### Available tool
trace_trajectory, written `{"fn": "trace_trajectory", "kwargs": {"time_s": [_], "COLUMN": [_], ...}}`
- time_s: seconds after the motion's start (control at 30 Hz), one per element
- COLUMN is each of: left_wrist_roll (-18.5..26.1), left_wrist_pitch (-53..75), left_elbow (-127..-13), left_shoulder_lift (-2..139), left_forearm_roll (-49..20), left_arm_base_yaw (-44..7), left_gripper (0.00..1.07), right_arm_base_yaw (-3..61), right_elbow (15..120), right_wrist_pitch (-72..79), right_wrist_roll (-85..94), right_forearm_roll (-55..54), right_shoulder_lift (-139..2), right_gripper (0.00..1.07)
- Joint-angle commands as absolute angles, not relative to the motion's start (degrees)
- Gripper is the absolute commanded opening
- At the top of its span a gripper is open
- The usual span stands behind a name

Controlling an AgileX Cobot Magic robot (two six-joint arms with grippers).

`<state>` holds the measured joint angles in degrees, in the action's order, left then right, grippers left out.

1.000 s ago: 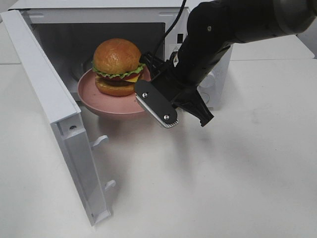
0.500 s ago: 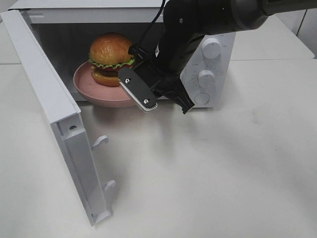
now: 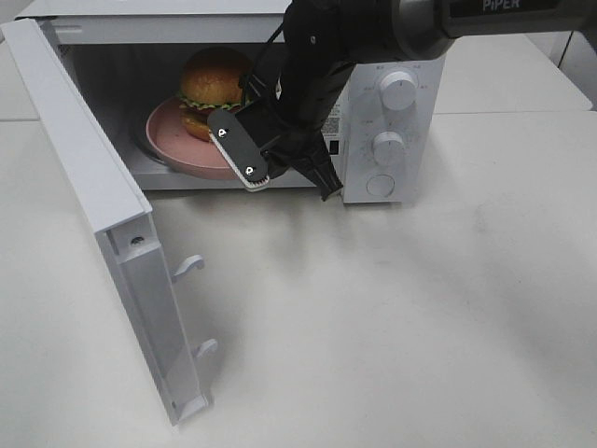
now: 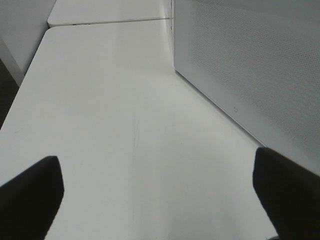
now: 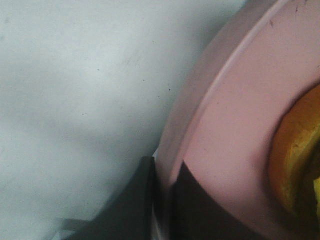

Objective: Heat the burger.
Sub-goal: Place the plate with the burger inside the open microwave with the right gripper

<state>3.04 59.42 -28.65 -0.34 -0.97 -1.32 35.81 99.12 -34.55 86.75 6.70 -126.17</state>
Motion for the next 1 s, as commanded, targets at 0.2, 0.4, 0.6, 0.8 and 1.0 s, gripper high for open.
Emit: {"fn": "trace_trajectory", "kwargs": {"time_s": [0.2, 0.4, 0.6, 0.8, 1.0], "left_wrist_roll": [2.81, 2.81, 2.81, 2.81, 2.81], "left_wrist_pitch": [59.36, 59.36, 59.36, 59.36, 59.36], "left_elbow": [-28.48, -28.48, -28.48, -28.48, -28.48], "left_shoulder_lift": [-1.55, -1.55, -1.55, -1.55, -1.55], "left_forearm_roll": [-0.92, -0.92, -0.92, -0.92, -0.92], "left_arm_base_yaw": [-1.49, -1.49, -1.49, -1.49, -1.49], "left_gripper": [0.98, 0.98, 0.98, 0.98, 0.98], "right_arm_base_yaw": [35.41, 35.41, 35.41, 35.24, 35.24], "right_elbow": [105.71, 110.81, 113.79, 115.62, 116.25], "right_wrist_pitch": [-32.31, -32.66, -32.09, -31.86, -30.71], "right_wrist_roll": [83.19, 82.33, 82.39, 82.39, 82.39], "right_forearm_roll": [9.00, 9.57, 10.49, 10.37, 10.37], "right_shoulder_lift": [-129.26, -132.98, -135.39, -136.71, -138.25], "right_gripper": [0.00, 0.00, 0.00, 0.00, 0.01]}}
